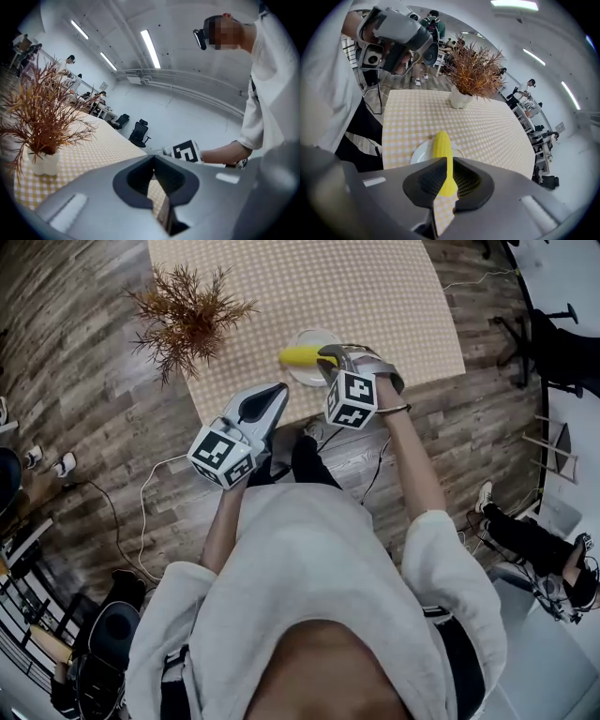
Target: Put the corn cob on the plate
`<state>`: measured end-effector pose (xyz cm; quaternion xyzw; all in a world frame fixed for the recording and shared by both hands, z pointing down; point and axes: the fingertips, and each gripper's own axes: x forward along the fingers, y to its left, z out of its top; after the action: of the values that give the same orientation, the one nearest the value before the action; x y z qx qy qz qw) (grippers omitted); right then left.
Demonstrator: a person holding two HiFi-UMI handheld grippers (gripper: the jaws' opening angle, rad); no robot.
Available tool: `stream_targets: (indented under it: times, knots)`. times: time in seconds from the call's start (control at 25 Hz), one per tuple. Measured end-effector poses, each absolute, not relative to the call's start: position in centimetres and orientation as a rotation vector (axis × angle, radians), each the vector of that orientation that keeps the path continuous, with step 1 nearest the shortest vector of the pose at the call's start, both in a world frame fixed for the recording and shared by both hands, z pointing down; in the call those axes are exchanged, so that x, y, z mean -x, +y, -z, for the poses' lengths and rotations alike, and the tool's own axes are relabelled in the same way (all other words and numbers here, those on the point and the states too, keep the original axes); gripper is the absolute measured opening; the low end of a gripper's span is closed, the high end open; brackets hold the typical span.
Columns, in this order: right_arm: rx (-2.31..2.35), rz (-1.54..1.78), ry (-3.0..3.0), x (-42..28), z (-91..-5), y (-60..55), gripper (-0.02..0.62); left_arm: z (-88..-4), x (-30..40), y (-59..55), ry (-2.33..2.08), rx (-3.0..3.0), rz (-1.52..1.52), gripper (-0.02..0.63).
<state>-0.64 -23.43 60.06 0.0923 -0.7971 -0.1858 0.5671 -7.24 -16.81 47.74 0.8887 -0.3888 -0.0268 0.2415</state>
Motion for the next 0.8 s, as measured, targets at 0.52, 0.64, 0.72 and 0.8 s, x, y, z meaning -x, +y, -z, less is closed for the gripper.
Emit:
stream_targets:
  times: [0.52, 0.64, 0.72, 0.8]
  knots:
    - [-0.342, 0.374, -1.968, -1.7, -59.3, -21.8, -0.002, -47.0, 4.2, -15.7, -1.072, -2.453, 0.073, 0.009]
    - [-0.480, 0.246, -2.092, -1.7, -57.1, -21.7, -0.002, -45.4, 3.4, -15.5, -1.085, -2.488, 0.075, 0.009]
    - [-0.588, 0.166, -2.178, -1.8, -55.3, -22.0, -0.002, -44.1, 3.1, -15.7, -1.094, -2.520, 0.074, 0.009]
    - [-0.704, 0.105, -2.255, -1.8, -53.4, -23.0, -0.002, -42.8, 3.0, -16.1, -1.104, -2.561, 0.069, 0.009]
